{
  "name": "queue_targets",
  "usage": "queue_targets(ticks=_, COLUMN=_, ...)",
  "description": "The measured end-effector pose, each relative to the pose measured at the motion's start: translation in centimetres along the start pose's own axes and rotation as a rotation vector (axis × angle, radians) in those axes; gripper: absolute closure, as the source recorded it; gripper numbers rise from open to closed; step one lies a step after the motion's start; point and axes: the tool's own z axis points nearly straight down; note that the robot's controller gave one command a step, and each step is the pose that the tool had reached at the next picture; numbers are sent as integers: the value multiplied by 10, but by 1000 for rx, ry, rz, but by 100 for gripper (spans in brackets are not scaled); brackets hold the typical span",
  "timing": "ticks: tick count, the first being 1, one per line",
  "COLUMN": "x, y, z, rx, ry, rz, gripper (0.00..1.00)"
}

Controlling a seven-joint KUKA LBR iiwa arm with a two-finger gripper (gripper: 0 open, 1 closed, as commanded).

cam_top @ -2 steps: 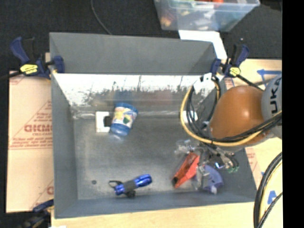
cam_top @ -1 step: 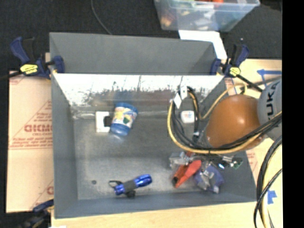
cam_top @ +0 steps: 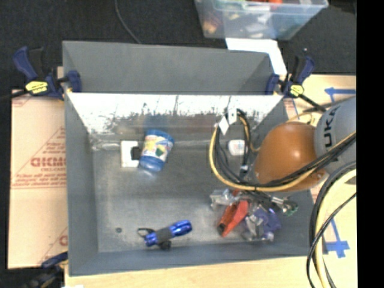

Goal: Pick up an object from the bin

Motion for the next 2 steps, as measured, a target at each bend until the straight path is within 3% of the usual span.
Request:
queue_targets(ticks=1, x=-17, y=-13, z=0, rx=0, ry=-1, rz=-435, gripper=100)
queue_targets(ticks=2, x=-17, y=-13, z=-1, rx=0, ry=-2, rz=-434, gripper=100)
